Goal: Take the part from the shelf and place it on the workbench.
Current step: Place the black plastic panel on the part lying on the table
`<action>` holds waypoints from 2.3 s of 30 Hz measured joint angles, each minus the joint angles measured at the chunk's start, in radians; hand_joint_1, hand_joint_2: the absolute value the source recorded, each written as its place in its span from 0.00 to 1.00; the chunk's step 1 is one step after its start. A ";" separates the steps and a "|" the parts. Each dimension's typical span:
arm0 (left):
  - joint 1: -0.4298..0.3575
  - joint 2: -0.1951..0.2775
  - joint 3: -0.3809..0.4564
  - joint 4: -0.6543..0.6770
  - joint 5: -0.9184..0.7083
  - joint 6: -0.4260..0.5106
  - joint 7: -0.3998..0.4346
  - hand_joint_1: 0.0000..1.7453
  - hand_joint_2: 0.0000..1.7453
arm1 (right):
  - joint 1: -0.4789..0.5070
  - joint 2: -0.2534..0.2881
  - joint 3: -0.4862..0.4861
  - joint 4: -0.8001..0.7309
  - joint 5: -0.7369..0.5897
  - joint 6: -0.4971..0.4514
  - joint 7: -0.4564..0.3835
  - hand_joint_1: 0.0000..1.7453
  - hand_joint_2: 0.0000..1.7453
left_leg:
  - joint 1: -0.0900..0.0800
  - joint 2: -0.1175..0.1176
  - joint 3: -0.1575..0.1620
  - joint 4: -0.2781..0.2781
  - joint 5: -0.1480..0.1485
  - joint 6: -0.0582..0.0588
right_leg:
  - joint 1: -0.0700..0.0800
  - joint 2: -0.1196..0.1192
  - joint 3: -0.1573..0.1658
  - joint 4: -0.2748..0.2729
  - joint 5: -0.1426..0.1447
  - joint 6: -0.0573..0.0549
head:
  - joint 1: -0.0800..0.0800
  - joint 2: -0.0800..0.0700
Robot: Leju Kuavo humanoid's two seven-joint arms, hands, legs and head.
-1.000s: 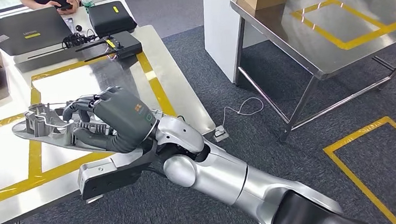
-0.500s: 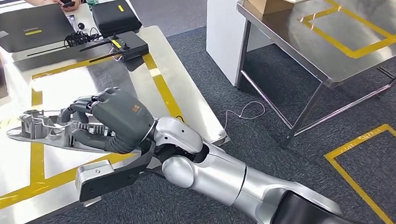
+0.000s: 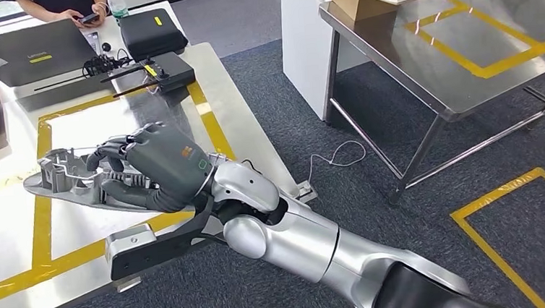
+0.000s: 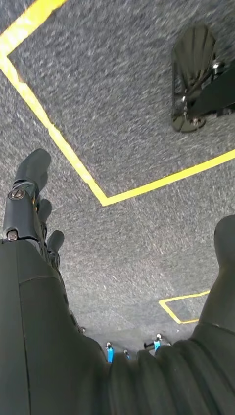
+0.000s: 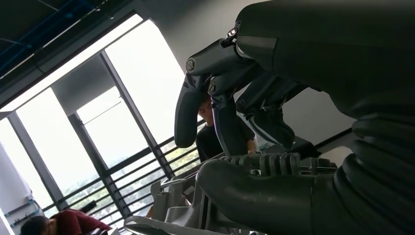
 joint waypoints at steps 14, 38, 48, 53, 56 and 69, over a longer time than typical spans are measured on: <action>0.001 0.008 0.000 0.000 0.000 0.003 -0.005 0.00 1.00 | 0.002 0.004 0.001 -0.002 0.013 0.013 -0.019 1.00 1.00 | -0.001 0.002 0.027 -0.094 0.071 0.039 | 0.002 -0.001 -0.014 0.075 -0.060 0.041 | -0.001 0.000; 0.006 0.023 0.001 0.002 -0.013 -0.004 -0.012 0.00 1.00 | 0.006 0.007 0.001 -0.020 0.023 0.016 -0.028 1.00 1.00 | -0.001 0.008 0.012 -0.042 0.052 -0.002 | 0.001 -0.013 0.004 0.020 -0.020 0.009 | -0.001 0.000; 0.006 0.020 0.009 0.002 -0.015 0.000 -0.011 0.00 1.00 | 0.007 0.003 -0.007 -0.034 -0.015 0.020 -0.017 1.00 1.00 | -0.006 0.004 0.039 -0.096 0.064 0.026 | 0.011 -0.013 0.004 0.020 -0.018 -0.003 | -0.001 0.000; 0.004 0.020 0.011 0.002 -0.025 0.001 0.000 0.00 1.00 | 0.007 0.003 -0.008 -0.034 -0.022 0.020 -0.013 1.00 1.00 | -0.008 0.005 0.039 -0.095 0.064 0.029 | 0.007 -0.013 0.006 0.015 -0.017 0.027 | -0.001 0.000; 0.003 0.020 0.011 0.002 -0.032 -0.005 0.005 0.00 1.00 | 0.007 0.003 -0.008 -0.034 -0.022 0.021 -0.012 0.50 0.50 | -0.008 0.005 0.039 -0.095 0.064 0.029 | 0.006 -0.013 0.006 0.015 -0.017 0.032 | -0.001 0.000; 0.002 0.021 0.016 0.002 -0.023 -0.011 0.013 0.00 0.00 | 0.005 0.003 -0.008 -0.034 -0.023 0.026 0.001 0.00 0.00 | -0.006 0.005 0.042 -0.103 0.069 0.022 | 0.008 -0.013 0.005 0.016 -0.017 0.030 | -0.001 0.000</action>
